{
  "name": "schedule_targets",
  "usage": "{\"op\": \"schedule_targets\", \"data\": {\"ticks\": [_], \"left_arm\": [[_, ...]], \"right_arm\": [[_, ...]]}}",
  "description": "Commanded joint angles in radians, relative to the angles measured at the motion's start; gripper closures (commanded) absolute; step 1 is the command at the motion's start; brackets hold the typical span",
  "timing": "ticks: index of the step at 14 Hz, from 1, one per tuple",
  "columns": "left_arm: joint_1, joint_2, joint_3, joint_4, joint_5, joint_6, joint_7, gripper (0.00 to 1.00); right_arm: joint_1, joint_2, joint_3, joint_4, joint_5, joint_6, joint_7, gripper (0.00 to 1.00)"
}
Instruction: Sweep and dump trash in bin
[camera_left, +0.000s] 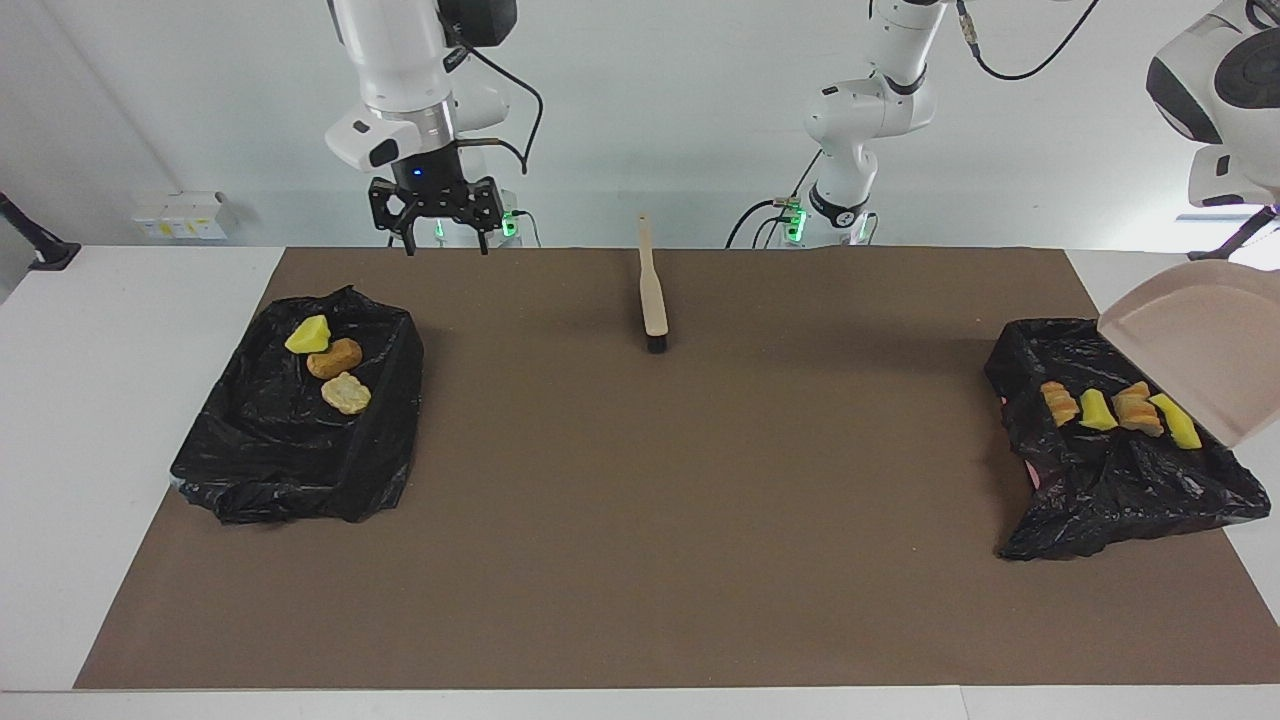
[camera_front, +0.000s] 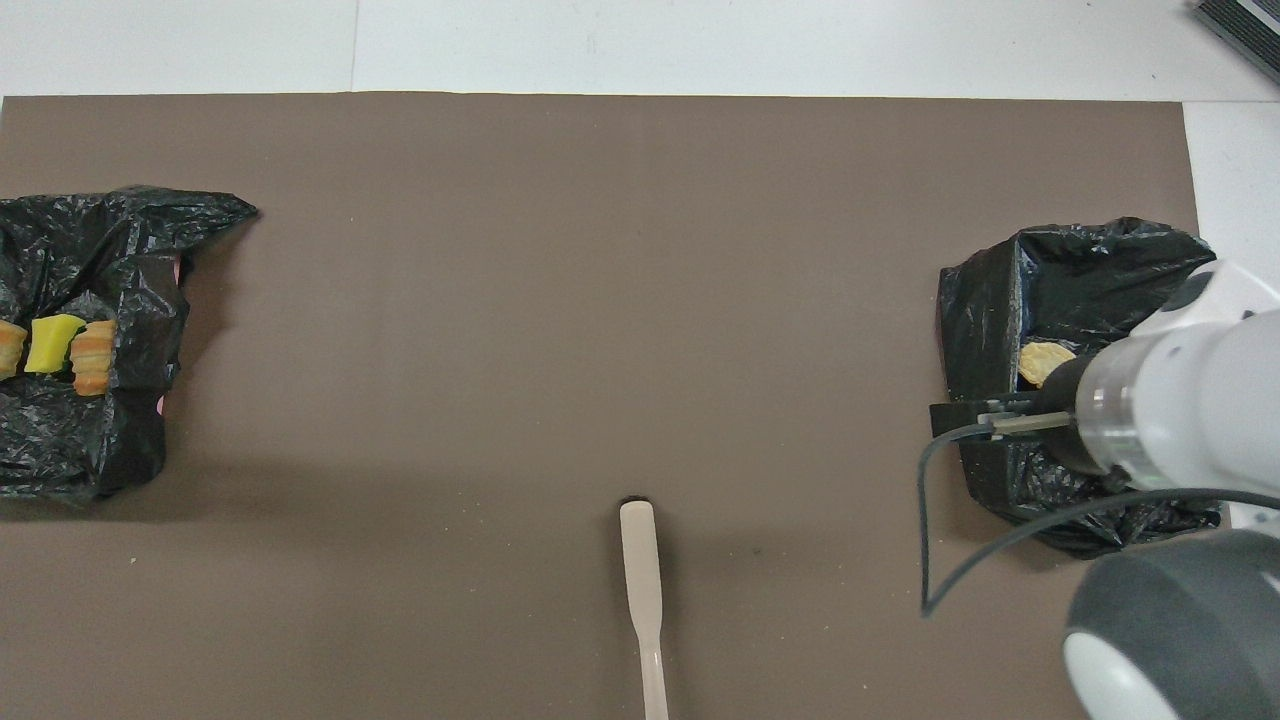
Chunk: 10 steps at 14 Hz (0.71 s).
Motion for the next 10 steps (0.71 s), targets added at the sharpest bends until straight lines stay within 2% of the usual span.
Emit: {"op": "schedule_targets", "data": {"ticks": [1,3,5,6,7,10], "left_arm": [[-0.029,-0.018,-0.002,-0.018,-0.098,-0.02,0.021,1.0],[-0.065,-0.052,0.0,-0.07,-0.191,-0.041,0.006,1.0],[-0.099,-0.063,-0.002,-0.077,-0.318,-0.125,-0.101,1.0],[-0.142,-0.067,0.0,-0.087,-0.343,-0.157,-0.173,1.0],[-0.188,-0.076,-0.002,-0.113,-0.35,-0.185,-0.274,1.0],[-0.283,-0.106,-0.002,-0.198,-0.472,-0.198,-0.595,1.0]], "right_arm": [[-0.012,0.01,-0.096,0.05,-0.016,-0.026,-0.151,0.0],[-0.014,0.033,-0.156,0.086,-0.015,-0.028,-0.175,0.0],[-0.015,0.113,-0.222,0.211,-0.016,-0.116,-0.193,0.0],[-0.036,0.145,-0.224,0.272,-0.012,-0.142,-0.215,0.0],[-0.052,0.157,-0.214,0.287,-0.002,-0.144,-0.218,0.0],[-0.043,0.129,-0.201,0.25,0.01,-0.156,-0.204,0.0]]}}
